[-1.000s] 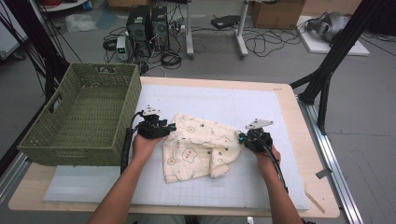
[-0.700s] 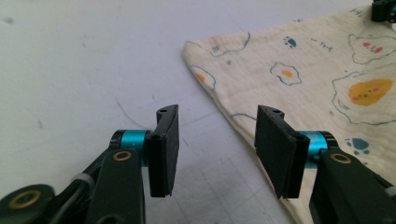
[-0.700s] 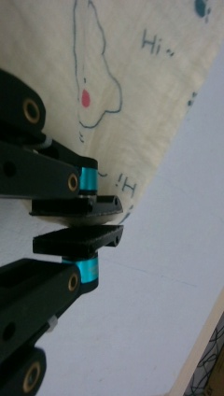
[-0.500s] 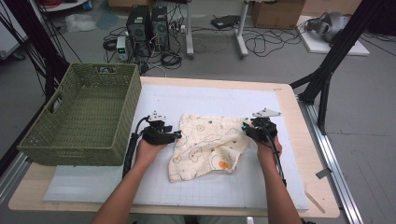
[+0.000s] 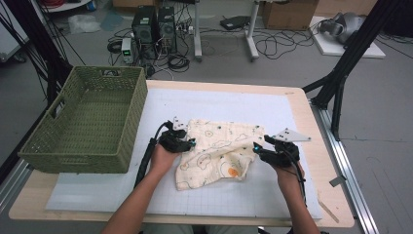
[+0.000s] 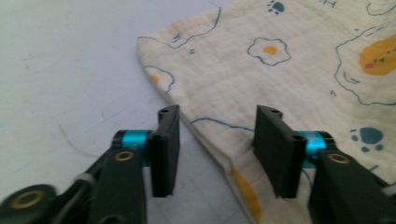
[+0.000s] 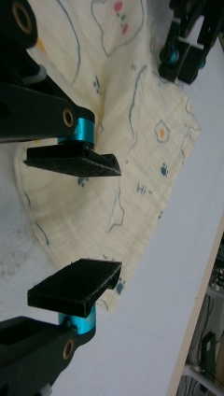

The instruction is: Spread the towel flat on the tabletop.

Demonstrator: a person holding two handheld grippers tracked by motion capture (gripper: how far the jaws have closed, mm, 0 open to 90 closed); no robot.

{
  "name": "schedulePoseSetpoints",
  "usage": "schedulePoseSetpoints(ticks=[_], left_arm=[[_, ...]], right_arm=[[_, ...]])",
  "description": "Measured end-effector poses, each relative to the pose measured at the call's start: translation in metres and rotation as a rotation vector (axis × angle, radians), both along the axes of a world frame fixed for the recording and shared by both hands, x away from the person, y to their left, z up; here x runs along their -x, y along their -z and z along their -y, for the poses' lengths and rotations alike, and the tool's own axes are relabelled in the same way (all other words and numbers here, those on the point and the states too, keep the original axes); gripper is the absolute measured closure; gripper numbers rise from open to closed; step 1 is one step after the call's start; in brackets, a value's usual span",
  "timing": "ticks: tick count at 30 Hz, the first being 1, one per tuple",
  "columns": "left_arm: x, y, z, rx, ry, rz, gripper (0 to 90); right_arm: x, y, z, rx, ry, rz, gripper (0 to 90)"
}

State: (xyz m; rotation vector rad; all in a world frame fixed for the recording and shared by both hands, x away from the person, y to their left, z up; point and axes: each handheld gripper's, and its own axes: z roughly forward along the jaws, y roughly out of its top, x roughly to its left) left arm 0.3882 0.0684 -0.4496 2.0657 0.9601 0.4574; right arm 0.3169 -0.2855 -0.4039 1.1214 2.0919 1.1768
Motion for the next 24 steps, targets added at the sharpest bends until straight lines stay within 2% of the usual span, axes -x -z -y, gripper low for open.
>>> schedulePoseSetpoints(ticks=[3,6,9,11,13,14,17,19,20,21,22,24], left_arm=[[-0.001,0.001,0.001,0.021,0.016,-0.009,74.3],[-0.002,0.001,0.0,0.033,0.001,-0.013,85.1],[-0.004,0.0,-0.005,0.011,-0.057,0.008,86.0],[-0.007,0.0,-0.013,0.016,-0.107,0.001,86.1],[-0.008,-0.002,-0.021,0.004,-0.131,0.007,86.1],[-0.008,-0.003,-0.024,0.001,-0.143,0.01,86.1],[-0.009,-0.006,-0.033,0.032,-0.182,0.014,86.0],[-0.009,-0.006,-0.037,0.045,-0.194,0.014,86.0],[-0.009,-0.006,-0.038,0.039,-0.188,0.013,85.9],[-0.009,-0.005,-0.038,0.036,-0.185,0.012,85.9],[-0.008,-0.004,-0.038,0.035,-0.188,0.011,85.9],[-0.008,-0.003,-0.04,0.037,-0.193,0.01,85.9]], right_arm=[[0.006,0.001,-0.007,-0.015,-0.028,-0.003,46.2],[0.01,0.001,-0.016,-0.02,-0.06,-0.005,45.5],[0.01,0.004,-0.027,-0.021,-0.103,-0.016,45.5],[0.01,0.007,-0.036,-0.024,-0.134,-0.03,45.5],[0.011,0.011,-0.047,-0.026,-0.179,-0.052,44.3],[0.011,0.013,-0.052,-0.018,-0.209,-0.067,44.1],[0.011,0.024,-0.067,0.033,-0.276,-0.108,45.3],[0.009,0.033,-0.073,0.071,-0.287,-0.157,48.7],[0.008,0.037,-0.073,0.083,-0.289,-0.181,53.4],[0.008,0.041,-0.072,0.084,-0.294,-0.2,56.2],[0.008,0.043,-0.07,0.084,-0.288,-0.194,59.6],[0.005,0.043,-0.062,0.054,-0.274,-0.208,70.4]])
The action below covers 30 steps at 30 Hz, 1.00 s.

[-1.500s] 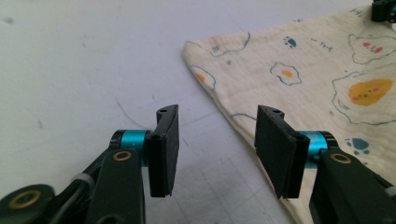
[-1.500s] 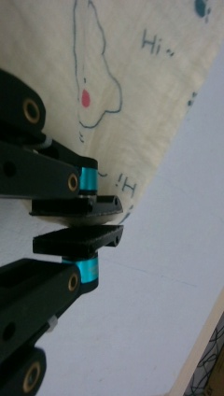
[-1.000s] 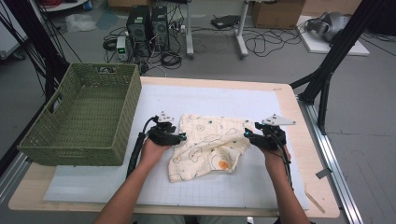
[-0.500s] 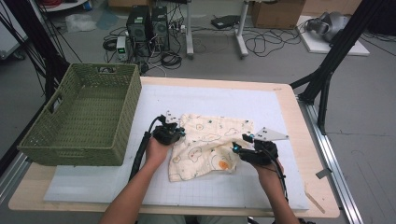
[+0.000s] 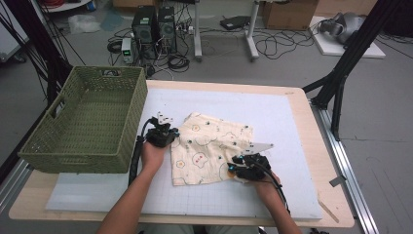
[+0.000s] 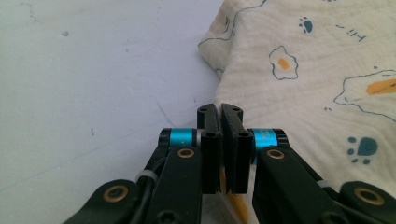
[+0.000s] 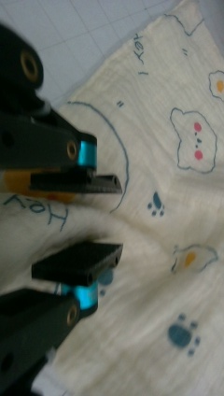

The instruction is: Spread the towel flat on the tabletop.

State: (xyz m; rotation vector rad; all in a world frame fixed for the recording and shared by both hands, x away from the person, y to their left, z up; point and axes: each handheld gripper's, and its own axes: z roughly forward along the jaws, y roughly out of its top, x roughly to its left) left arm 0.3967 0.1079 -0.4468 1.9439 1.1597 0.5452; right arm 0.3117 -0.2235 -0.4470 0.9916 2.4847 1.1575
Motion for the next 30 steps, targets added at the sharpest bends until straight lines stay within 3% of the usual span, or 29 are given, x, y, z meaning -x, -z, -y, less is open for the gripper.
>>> schedulePoseSetpoints(ticks=[4,10,15,17,19,21,25,27,30], left_arm=[[0.0,0.001,-0.003,0.002,-0.017,-0.002,86.0],[-0.001,0.002,-0.006,0.002,-0.031,-0.004,86.0],[-0.001,0.004,-0.006,0.008,-0.026,-0.003,85.8],[-0.001,0.003,-0.007,0.025,-0.021,-0.004,82.2],[0.0,0.003,-0.009,0.044,-0.051,0.002,64.0],[0.002,0.002,-0.011,0.058,-0.069,0.011,49.3],[0.009,0.002,-0.019,0.087,-0.062,0.03,42.8],[0.012,0.001,-0.021,0.097,-0.057,0.032,42.2],[0.018,0.0,-0.022,0.1,-0.032,0.039,41.7]], right_arm=[[-0.001,-0.001,0.018,0.027,0.037,0.005,82.2],[0.002,-0.005,0.035,0.11,0.066,0.036,84.3],[0.004,-0.008,0.045,0.128,0.061,0.014,83.7],[0.004,-0.011,0.046,0.105,0.032,-0.012,74.9],[0.004,-0.017,0.049,0.026,0.037,0.01,68.5],[0.002,-0.022,0.052,-0.049,0.075,0.037,60.3],[-0.011,-0.029,0.06,-0.161,0.17,0.079,54.8],[-0.018,-0.029,0.059,-0.16,0.211,0.078,54.3],[-0.028,-0.021,0.05,-0.07,0.202,0.055,56.2]])
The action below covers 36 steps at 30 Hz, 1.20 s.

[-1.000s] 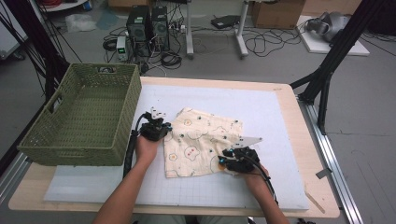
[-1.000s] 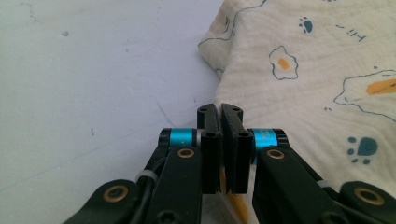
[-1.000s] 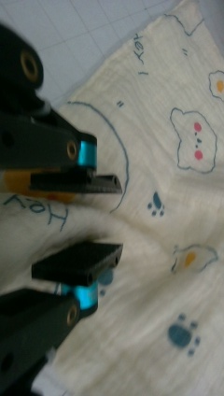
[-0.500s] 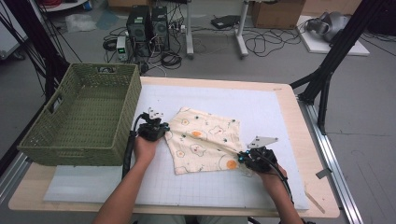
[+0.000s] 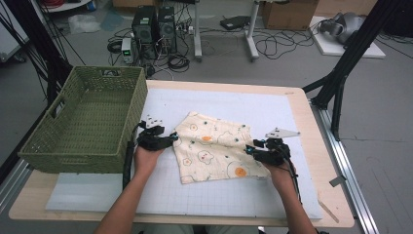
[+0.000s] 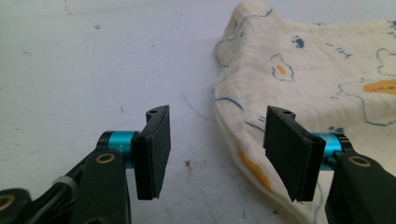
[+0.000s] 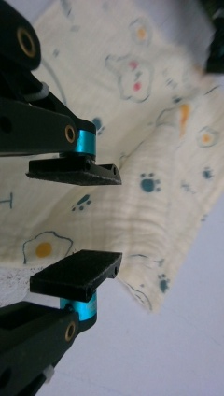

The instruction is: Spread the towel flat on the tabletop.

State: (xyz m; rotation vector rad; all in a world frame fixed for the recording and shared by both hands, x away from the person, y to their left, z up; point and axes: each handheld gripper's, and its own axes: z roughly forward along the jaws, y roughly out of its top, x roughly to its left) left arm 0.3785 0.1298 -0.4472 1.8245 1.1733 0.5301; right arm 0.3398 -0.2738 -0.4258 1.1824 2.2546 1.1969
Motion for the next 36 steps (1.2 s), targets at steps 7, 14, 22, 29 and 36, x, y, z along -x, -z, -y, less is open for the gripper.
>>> schedulePoseSetpoints(ticks=[7,14,22,29,36], left_arm=[[0.009,0.001,0.0,-0.008,0.05,-0.007,41.4],[0.019,-0.007,0.007,-0.032,0.106,-0.001,44.1],[0.039,-0.007,0.023,-0.039,0.211,0.006,44.7],[0.056,-0.002,0.046,-0.068,0.343,0.0,43.1],[0.064,0.004,0.067,-0.171,0.41,0.006,43.4]], right_arm=[[-0.012,0.02,-0.014,0.118,-0.01,-0.047,77.7],[-0.012,0.019,-0.008,0.239,0.137,0.022,87.4],[0.006,0.011,-0.001,0.157,0.12,0.06,62.9],[0.029,0.002,0.01,0.107,0.114,0.094,55.5],[0.037,0.003,0.014,0.074,0.108,0.087,54.4]])
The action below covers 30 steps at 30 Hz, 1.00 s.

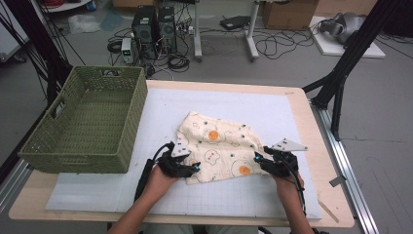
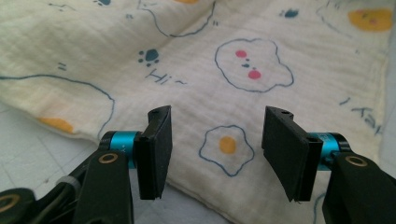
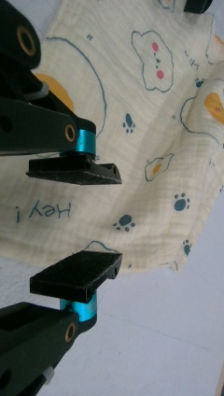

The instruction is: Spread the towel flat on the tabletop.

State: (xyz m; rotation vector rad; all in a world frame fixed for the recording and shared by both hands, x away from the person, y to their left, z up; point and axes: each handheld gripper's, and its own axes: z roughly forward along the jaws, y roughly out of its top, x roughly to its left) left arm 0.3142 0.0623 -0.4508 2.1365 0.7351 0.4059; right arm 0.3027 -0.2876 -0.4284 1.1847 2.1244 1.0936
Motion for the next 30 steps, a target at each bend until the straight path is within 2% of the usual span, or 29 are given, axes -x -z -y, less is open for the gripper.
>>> schedulePoseSetpoints(ticks=[2,5,6,7,11,15,20,23,24,25,26,29,30], left_arm=[[0.001,0.0,0.0,0.004,0.025,-0.002,47.7],[0.007,0.0,0.002,0.004,0.087,0.005,74.8],[0.01,-0.001,0.002,-0.017,0.087,0.021,83.7],[0.012,-0.002,0.001,-0.023,0.084,0.022,87.4],[0.016,-0.003,-0.013,-0.011,0.085,-0.01,88.5],[0.022,-0.007,-0.033,-0.04,0.079,-0.013,88.5],[0.029,-0.008,-0.055,-0.026,0.064,-0.025,88.4],[0.031,-0.006,-0.061,0.003,0.049,-0.041,88.3],[0.031,-0.006,-0.061,0.002,0.05,-0.041,88.2],[0.032,-0.006,-0.061,0.008,0.049,-0.041,88.2],[0.032,-0.006,-0.061,0.014,0.049,-0.044,88.2],[0.031,-0.006,-0.06,0.032,0.052,-0.054,88.1],[0.031,-0.006,-0.06,0.036,0.054,-0.057,88.1]], right_arm=[[0.0,0.001,-0.001,-0.006,-0.005,-0.007,53.6],[0.001,0.001,-0.002,-0.005,-0.018,-0.009,53.0],[0.002,0.001,-0.002,-0.006,-0.022,-0.008,53.0],[0.002,0.001,-0.003,-0.008,-0.026,-0.013,53.0],[0.007,-0.002,-0.007,0.001,-0.058,-0.016,53.3],[0.01,0.0,-0.015,0.005,-0.098,-0.021,52.9],[0.013,0.012,-0.035,0.001,-0.203,-0.074,54.2],[0.014,0.018,-0.046,0.016,-0.235,-0.107,56.0],[0.015,0.021,-0.049,0.04,-0.241,-0.115,57.5],[0.016,0.021,-0.049,0.037,-0.247,-0.1,60.7],[0.017,0.021,-0.049,0.034,-0.251,-0.105,64.6],[0.019,0.019,-0.046,0.041,-0.272,-0.123,83.6],[0.021,0.019,-0.046,0.035,-0.283,-0.131,86.8]])
